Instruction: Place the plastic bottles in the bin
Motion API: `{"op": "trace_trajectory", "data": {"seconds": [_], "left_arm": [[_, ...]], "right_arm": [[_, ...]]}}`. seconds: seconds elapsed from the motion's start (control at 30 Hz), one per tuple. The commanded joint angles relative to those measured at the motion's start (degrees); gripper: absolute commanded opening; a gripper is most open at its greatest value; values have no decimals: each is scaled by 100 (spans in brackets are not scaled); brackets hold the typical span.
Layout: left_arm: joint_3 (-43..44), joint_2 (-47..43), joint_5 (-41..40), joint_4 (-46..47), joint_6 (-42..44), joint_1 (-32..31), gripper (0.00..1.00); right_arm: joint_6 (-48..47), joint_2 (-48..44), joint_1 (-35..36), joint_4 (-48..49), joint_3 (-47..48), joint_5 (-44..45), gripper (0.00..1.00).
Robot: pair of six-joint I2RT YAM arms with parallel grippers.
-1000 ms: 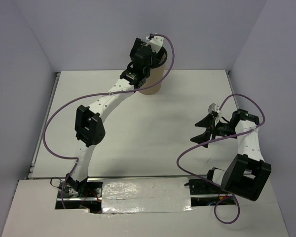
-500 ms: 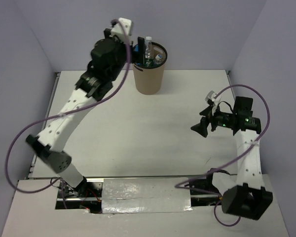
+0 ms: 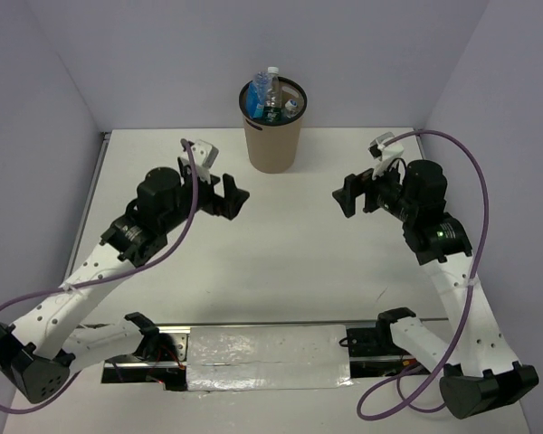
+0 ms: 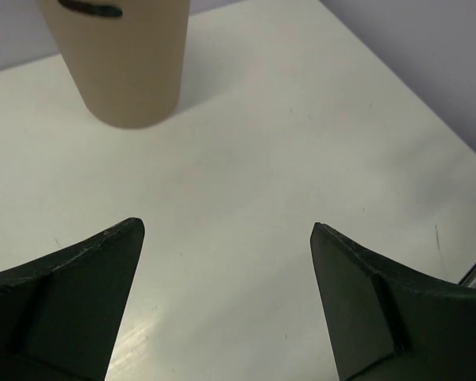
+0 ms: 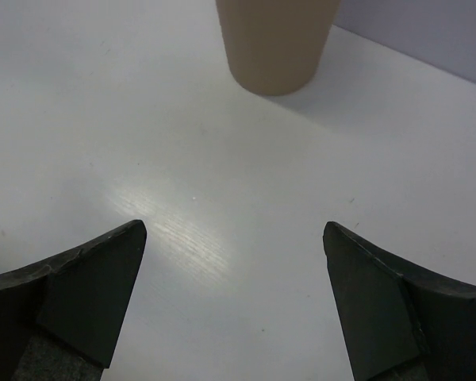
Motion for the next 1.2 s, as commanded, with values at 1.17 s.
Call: {"op": "trace_trajectory", "data": {"seconds": [1.17], "left_arm": [[-910,-446,421,86,406,43,100]], "right_arm": [[1449,-1161,225,2363,-1787,1665,100]]}}
